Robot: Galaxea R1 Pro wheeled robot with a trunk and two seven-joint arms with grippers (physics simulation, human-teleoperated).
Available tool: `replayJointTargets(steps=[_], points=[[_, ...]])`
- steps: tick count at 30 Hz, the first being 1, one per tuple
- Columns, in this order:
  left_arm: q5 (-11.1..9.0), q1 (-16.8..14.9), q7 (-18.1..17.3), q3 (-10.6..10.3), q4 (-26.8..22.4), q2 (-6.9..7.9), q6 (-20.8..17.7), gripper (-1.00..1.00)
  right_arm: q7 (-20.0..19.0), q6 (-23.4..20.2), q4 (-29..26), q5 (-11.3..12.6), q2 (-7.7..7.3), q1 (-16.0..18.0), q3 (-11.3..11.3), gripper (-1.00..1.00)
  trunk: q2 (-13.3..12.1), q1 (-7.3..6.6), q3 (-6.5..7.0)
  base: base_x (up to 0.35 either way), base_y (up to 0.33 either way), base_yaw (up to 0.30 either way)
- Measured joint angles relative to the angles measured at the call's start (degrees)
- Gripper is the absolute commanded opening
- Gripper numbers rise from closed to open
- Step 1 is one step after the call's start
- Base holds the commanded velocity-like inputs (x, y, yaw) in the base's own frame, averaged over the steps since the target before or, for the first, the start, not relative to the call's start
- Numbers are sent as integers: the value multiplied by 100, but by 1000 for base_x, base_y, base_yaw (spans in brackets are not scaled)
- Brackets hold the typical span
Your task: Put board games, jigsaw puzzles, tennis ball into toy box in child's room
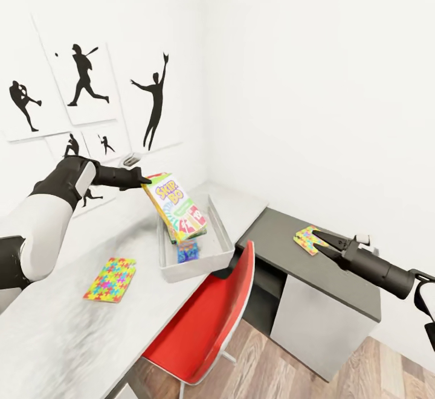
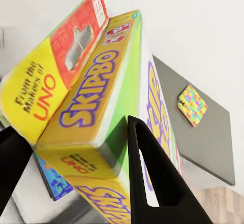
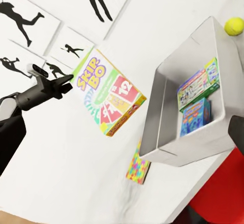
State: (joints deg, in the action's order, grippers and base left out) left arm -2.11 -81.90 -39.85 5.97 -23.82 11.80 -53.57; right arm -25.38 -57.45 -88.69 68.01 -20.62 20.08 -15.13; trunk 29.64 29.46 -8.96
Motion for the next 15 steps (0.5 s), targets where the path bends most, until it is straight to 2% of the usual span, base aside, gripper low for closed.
replayJointTargets(steps=[2,9,15], points=[[10,3,21,-5,0,-7,1,-100,4,1,0,-1,3,-4,5,100,0,0,0,296,1,6],[32,5,57,-12,-10,-266,1,-100,7,-7,0,1,0,13,4,100,-1,0,-45,294,0,1],[47,3,58,-11,-47,-330,10,-100,11,-92,0,3,-6,25,-14,100,-1,0,-100,293,0,0]])
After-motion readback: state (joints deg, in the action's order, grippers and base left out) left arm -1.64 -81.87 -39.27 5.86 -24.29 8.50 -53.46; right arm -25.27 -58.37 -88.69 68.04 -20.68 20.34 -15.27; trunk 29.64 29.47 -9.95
